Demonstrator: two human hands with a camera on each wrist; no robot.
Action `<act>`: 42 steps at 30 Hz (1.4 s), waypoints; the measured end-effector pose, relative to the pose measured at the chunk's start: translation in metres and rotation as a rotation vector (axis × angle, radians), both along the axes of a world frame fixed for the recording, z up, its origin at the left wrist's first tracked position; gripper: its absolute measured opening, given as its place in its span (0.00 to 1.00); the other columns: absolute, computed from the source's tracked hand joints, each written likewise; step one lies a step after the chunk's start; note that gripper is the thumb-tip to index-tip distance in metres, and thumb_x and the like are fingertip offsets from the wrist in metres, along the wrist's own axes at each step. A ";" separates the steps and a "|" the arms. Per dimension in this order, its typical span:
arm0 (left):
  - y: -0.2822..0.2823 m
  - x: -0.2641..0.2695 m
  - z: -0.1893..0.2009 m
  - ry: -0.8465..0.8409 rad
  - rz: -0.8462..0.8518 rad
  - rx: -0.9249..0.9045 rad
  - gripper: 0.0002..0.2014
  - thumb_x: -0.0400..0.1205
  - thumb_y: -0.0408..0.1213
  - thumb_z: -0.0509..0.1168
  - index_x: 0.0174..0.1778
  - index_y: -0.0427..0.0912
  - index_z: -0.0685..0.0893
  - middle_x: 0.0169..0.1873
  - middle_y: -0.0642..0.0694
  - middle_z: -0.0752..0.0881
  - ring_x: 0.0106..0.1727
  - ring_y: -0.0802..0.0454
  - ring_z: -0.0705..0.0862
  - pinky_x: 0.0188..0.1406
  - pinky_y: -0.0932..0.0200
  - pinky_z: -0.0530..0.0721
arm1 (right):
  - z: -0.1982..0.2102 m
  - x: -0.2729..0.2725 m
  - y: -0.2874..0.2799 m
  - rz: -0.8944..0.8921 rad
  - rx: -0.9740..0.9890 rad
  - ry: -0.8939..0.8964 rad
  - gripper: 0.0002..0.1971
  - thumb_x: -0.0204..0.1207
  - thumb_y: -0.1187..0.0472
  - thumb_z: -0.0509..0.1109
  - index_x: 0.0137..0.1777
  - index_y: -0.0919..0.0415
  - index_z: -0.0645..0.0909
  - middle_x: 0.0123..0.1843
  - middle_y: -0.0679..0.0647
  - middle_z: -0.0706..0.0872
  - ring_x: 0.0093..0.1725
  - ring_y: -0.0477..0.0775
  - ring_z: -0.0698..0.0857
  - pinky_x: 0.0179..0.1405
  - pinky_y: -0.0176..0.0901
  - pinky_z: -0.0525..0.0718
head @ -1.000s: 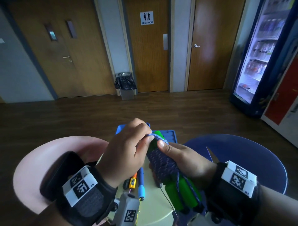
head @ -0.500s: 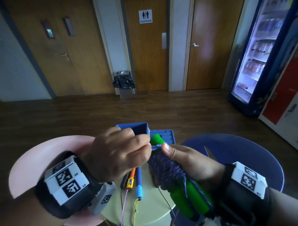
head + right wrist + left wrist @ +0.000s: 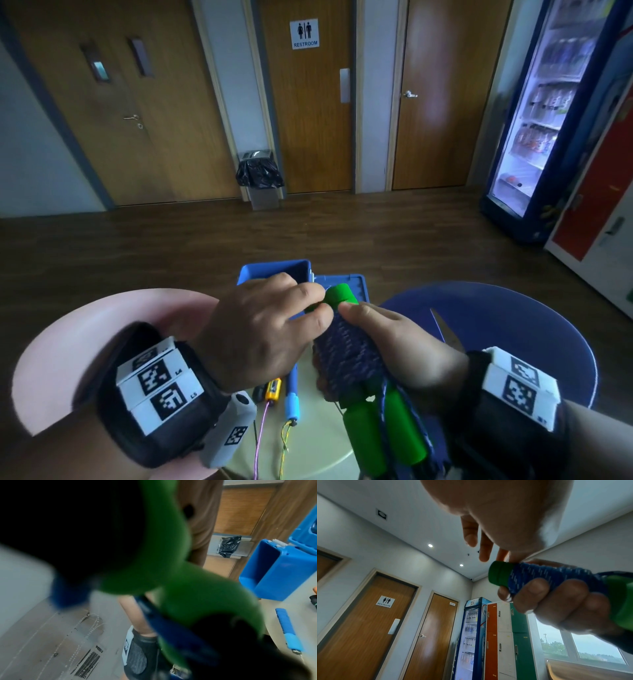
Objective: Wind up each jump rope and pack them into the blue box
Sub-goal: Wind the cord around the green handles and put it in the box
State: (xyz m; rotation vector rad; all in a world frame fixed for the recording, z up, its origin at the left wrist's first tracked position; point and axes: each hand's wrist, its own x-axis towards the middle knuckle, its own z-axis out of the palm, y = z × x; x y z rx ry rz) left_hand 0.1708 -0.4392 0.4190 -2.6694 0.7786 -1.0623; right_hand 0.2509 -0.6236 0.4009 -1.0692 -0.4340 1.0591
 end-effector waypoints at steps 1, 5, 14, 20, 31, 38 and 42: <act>-0.002 -0.001 0.000 0.031 0.010 -0.036 0.10 0.81 0.30 0.62 0.53 0.41 0.87 0.51 0.42 0.89 0.37 0.41 0.82 0.37 0.48 0.83 | -0.002 0.000 0.001 -0.024 -0.009 -0.003 0.23 0.82 0.53 0.67 0.62 0.77 0.75 0.44 0.74 0.85 0.39 0.69 0.86 0.43 0.61 0.86; -0.008 -0.002 -0.002 0.153 0.058 -0.277 0.08 0.83 0.33 0.66 0.50 0.42 0.90 0.52 0.48 0.87 0.46 0.46 0.85 0.45 0.51 0.84 | -0.005 0.005 0.002 -0.153 -0.070 -0.098 0.16 0.87 0.58 0.61 0.64 0.73 0.77 0.42 0.63 0.89 0.39 0.57 0.89 0.36 0.45 0.88; -0.028 0.008 -0.015 0.066 0.213 -0.741 0.04 0.78 0.36 0.72 0.37 0.44 0.85 0.38 0.54 0.81 0.41 0.55 0.82 0.43 0.62 0.79 | -0.007 0.007 0.013 -0.276 -0.185 -0.295 0.11 0.87 0.53 0.63 0.59 0.60 0.80 0.45 0.58 0.88 0.43 0.51 0.89 0.44 0.45 0.85; -0.037 0.013 -0.024 0.010 0.187 -0.780 0.09 0.85 0.39 0.63 0.47 0.41 0.88 0.41 0.51 0.84 0.44 0.53 0.84 0.45 0.56 0.82 | -0.002 0.006 0.019 -0.334 -0.143 -0.272 0.12 0.87 0.55 0.62 0.59 0.62 0.80 0.41 0.54 0.87 0.35 0.42 0.89 0.32 0.34 0.83; -0.050 0.038 -0.049 0.135 0.130 -1.109 0.10 0.84 0.43 0.61 0.53 0.44 0.85 0.44 0.57 0.82 0.49 0.57 0.84 0.50 0.66 0.80 | -0.010 0.008 0.025 -0.510 -0.251 -0.488 0.14 0.86 0.47 0.62 0.54 0.59 0.75 0.43 0.56 0.87 0.41 0.48 0.86 0.52 0.53 0.86; -0.056 0.045 -0.058 0.175 0.097 -1.237 0.11 0.84 0.42 0.59 0.47 0.42 0.84 0.42 0.52 0.85 0.47 0.51 0.85 0.47 0.52 0.84 | -0.013 0.011 0.022 -0.527 -0.319 -0.722 0.10 0.86 0.47 0.61 0.50 0.53 0.71 0.40 0.49 0.86 0.36 0.40 0.84 0.46 0.48 0.84; -0.055 0.047 -0.059 0.186 0.096 -1.268 0.10 0.82 0.38 0.57 0.40 0.40 0.81 0.36 0.51 0.82 0.42 0.49 0.83 0.43 0.50 0.82 | -0.016 0.015 0.024 -0.506 -0.352 -0.769 0.11 0.86 0.46 0.61 0.50 0.53 0.71 0.38 0.47 0.85 0.34 0.37 0.82 0.46 0.47 0.83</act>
